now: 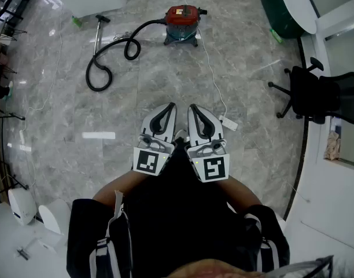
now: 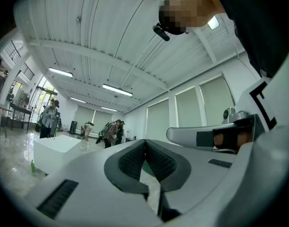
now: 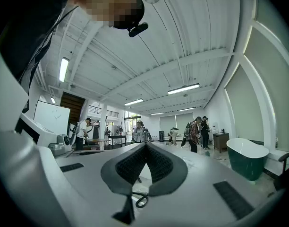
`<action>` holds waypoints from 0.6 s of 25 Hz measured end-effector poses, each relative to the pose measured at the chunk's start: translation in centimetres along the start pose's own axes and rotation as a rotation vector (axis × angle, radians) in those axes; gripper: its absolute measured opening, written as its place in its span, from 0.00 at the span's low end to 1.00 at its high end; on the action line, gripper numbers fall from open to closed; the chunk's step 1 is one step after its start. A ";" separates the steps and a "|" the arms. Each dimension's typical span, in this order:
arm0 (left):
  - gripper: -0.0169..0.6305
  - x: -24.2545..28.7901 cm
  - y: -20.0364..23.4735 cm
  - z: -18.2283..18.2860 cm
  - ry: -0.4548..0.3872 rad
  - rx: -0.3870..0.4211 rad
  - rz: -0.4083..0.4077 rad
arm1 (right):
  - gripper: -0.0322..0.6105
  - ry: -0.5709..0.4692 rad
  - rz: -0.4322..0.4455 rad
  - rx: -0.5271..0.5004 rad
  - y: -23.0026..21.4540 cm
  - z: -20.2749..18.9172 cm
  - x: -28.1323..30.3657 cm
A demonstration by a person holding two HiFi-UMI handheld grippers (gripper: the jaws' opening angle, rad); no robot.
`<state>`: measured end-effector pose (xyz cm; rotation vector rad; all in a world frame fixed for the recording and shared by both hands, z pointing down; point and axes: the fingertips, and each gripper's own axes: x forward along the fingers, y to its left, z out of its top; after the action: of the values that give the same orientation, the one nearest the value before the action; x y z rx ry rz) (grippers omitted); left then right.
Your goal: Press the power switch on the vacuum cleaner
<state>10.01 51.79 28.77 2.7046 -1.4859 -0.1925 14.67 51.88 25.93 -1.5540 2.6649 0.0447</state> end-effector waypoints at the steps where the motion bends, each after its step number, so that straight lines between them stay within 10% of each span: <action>1: 0.06 0.1 0.0 0.1 -0.003 0.000 0.003 | 0.08 0.002 0.002 -0.002 0.0 0.0 0.0; 15: 0.06 0.3 -0.9 -0.4 0.001 0.006 0.059 | 0.08 0.045 -0.001 0.089 -2.3 -1.9 -2.1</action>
<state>10.96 52.06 29.01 2.6608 -1.5659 -0.1854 17.64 52.51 27.99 -1.5474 2.6606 -0.1085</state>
